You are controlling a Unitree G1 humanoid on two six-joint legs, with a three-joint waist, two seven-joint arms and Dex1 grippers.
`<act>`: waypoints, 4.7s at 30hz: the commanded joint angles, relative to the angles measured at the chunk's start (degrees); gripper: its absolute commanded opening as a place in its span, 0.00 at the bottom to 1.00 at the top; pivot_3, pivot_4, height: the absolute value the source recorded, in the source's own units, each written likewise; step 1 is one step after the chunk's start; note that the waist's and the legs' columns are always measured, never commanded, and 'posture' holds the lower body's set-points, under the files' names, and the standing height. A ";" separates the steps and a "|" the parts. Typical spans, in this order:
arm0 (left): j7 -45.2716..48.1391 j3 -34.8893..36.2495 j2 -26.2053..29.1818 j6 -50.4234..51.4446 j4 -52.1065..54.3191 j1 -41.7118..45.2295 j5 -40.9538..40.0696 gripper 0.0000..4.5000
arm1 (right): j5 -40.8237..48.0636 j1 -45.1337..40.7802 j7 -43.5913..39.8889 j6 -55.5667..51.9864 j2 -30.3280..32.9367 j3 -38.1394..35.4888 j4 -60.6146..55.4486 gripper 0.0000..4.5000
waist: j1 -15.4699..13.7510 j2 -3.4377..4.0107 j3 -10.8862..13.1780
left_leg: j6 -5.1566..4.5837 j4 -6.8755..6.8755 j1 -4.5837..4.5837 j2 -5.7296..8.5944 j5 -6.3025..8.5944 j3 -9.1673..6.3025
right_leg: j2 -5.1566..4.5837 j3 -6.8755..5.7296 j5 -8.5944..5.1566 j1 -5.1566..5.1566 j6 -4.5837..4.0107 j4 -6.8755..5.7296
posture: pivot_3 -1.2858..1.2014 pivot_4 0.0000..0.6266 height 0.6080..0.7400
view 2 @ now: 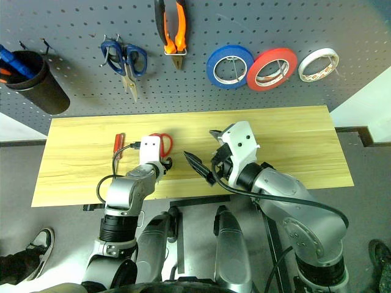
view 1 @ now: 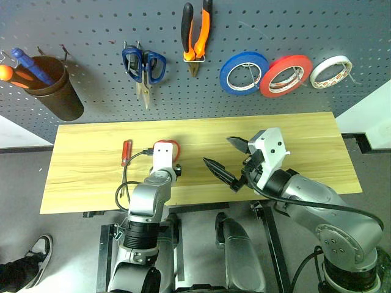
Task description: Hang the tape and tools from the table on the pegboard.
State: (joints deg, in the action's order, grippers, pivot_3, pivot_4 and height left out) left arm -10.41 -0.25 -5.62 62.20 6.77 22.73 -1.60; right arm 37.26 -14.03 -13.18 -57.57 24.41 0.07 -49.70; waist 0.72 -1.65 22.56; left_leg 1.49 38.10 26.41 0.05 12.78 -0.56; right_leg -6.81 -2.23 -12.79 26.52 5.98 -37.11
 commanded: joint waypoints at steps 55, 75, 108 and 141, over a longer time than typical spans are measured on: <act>-5.21 -11.28 18.13 -77.29 13.74 -17.12 29.81 0.24 | 19.59 9.86 -9.80 27.89 4.85 -16.02 -5.02 1.00 | -0.07 0.01 0.01 | -0.29 -0.21 0.15 -0.12 0.18 0.01 | -0.15 0.02 0.09 -0.08 0.10 0.82 | 0.51 0.60 0.82; -6.68 -3.22 16.41 -77.00 10.92 -14.91 32.39 0.24 | 16.16 11.55 -9.89 29.68 7.52 -13.63 -3.67 1.00 | -0.02 0.01 0.01 | -0.30 -0.08 0.11 -0.10 0.18 0.07 | -0.12 0.03 0.19 -0.15 0.26 0.76 | 0.51 0.61 0.82; -13.10 -2.78 14.87 -75.80 -21.04 5.66 31.06 0.24 | 18.62 11.35 -9.35 30.30 8.55 -14.00 -4.80 1.00 | -0.02 0.00 0.00 | -0.30 0.14 0.01 0.00 0.18 0.19 | -0.14 0.04 0.22 -0.20 0.29 0.30 | 0.50 0.59 0.82; 21.49 13.84 25.45 -8.63 5.06 -2.86 2.01 0.91 | 15.62 15.73 -9.78 30.99 10.77 -12.50 -5.14 1.00 | 0.01 0.01 0.01 | -0.21 0.21 -0.07 0.05 0.11 0.13 | -0.06 0.16 0.19 -0.15 0.29 0.09 | 0.50 0.64 0.82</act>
State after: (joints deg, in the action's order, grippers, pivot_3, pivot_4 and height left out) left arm 7.76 11.57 17.40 45.22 12.04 17.94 3.03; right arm 52.39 1.58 -22.85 -27.58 34.84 -11.99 -52.58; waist 0.72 -1.65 22.56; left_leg 1.30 38.30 26.33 0.12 12.88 -0.42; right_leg -6.85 -2.07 -12.60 26.37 6.28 -37.05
